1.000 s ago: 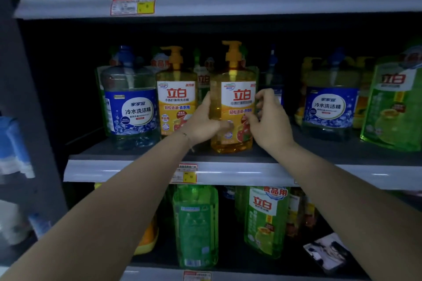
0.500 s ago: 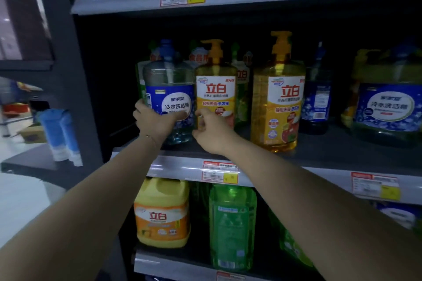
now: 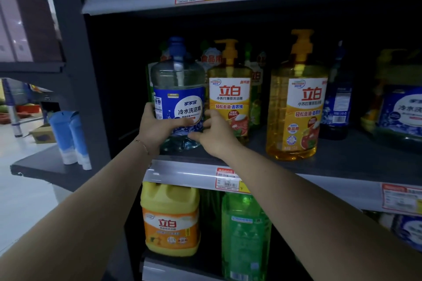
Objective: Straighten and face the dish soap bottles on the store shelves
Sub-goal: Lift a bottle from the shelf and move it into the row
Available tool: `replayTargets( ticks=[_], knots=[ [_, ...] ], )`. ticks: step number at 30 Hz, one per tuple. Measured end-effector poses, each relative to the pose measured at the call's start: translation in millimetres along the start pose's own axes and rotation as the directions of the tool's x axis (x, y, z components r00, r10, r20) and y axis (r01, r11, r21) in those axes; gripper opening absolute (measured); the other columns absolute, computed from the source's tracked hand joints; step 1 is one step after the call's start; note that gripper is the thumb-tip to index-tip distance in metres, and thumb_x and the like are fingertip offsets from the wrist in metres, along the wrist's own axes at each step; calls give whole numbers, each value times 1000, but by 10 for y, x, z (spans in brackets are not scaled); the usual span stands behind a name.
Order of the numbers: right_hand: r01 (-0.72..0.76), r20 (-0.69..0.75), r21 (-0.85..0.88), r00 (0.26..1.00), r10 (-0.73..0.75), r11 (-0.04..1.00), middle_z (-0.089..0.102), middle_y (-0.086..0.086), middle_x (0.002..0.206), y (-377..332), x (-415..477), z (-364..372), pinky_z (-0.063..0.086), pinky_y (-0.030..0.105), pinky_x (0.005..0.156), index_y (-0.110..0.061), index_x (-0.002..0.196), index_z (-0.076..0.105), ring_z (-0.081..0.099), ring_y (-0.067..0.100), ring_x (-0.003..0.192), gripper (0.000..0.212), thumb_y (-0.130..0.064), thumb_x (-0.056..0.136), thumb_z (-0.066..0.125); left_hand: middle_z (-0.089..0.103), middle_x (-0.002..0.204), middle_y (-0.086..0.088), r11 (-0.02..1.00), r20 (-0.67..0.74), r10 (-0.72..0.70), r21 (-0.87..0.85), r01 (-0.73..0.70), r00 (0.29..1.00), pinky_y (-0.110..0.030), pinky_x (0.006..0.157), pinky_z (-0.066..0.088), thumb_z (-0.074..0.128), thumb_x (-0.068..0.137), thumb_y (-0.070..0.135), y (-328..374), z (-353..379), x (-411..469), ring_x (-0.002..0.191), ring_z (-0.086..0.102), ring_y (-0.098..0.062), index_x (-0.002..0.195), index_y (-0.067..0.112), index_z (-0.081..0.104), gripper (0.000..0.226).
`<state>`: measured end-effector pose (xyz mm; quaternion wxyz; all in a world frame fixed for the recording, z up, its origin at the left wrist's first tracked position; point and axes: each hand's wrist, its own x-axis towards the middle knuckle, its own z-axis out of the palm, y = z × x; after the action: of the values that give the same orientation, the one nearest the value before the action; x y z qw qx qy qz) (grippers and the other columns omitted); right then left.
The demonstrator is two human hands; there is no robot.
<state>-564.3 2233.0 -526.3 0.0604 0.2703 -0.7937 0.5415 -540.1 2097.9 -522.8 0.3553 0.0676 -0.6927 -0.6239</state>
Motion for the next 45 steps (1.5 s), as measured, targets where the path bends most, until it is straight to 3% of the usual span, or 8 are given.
replayTargets(
  ticks=[7, 12, 19, 23, 27, 31, 34, 45],
  knots=[
    [84, 39, 67, 995, -87, 994, 59, -1, 120, -42, -1, -97, 47, 26, 87, -15, 128, 44, 55, 16, 110, 79, -9, 62, 86, 67, 103, -3, 984, 105, 175, 1, -176, 979, -32, 73, 60, 93, 41, -5, 6, -218, -78, 90, 69, -15, 110, 10, 47, 84],
    [115, 123, 114, 984, -129, 987, 53, -15, 105, -95, -64, -242, 41, 2, 65, -20, 128, 40, 52, 3, 99, 94, -2, 51, 90, 66, 110, -4, 968, 240, 236, 24, -249, 942, -31, 75, 59, 97, 32, 7, 116, -331, -209, 98, 69, -16, 119, 9, 47, 101],
    [222, 72, 71, 971, -227, 973, 51, -20, 110, -173, -300, -580, 47, 7, 80, -22, 131, 36, 50, -5, 100, 97, -3, 52, 89, 67, 114, -8, 960, 321, 268, -14, -278, 908, -32, 77, 59, 92, 40, -7, 313, -158, -436, 102, 68, -20, 125, 10, 47, 98],
    [301, 38, -20, 953, -300, 954, 47, -23, 110, -261, -514, -935, 41, -3, 74, -19, 137, 31, 48, -9, 100, 107, -5, 50, 91, 69, 113, -13, 958, 424, 256, 8, -286, 869, -45, 84, 58, 97, 37, 9, 475, 27, -531, 104, 68, -26, 125, -1, 52, 99],
    [343, 14, -124, 939, -344, 931, 49, -15, 118, -271, -784, -1319, 42, 0, 81, -16, 133, 32, 49, -5, 108, 110, -12, 43, 95, 71, 112, -9, 961, 494, 250, -24, -274, 833, -38, 81, 59, 97, 35, 9, 647, 322, -795, 103, 69, -21, 125, 3, 54, 100],
    [318, -16, -183, 945, -326, 930, 52, -9, 120, -167, -1154, -1755, 47, 14, 90, -15, 133, 31, 53, 0, 112, 113, -9, 41, 95, 73, 105, -6, 961, 560, 267, -94, -260, 784, -31, 78, 59, 91, 39, 2, 739, 731, -1178, 98, 70, -18, 119, 1, 59, 86],
    [265, -48, -219, 958, -282, 939, 52, -16, 117, -29, -1453, -2096, 48, 12, 85, -19, 134, 29, 53, -8, 107, 115, -7, 40, 95, 73, 101, -1, 966, 615, 256, -131, -224, 745, -25, 74, 57, 90, 41, -5, 748, 1070, -1442, 94, 71, -13, 117, 3, 60, 82],
    [32, -183, -289, 979, -88, 957, 51, -22, 109, 529, -2598, -3202, 46, 3, 70, -19, 128, 31, 53, -23, 93, 103, -1, 46, 90, 68, 119, -10, 960, 767, 271, -264, -98, 582, -42, 87, 57, 95, 44, -1, 635, 2310, -2406, 109, 66, -21, 131, 2, 50, 99]
  ],
)
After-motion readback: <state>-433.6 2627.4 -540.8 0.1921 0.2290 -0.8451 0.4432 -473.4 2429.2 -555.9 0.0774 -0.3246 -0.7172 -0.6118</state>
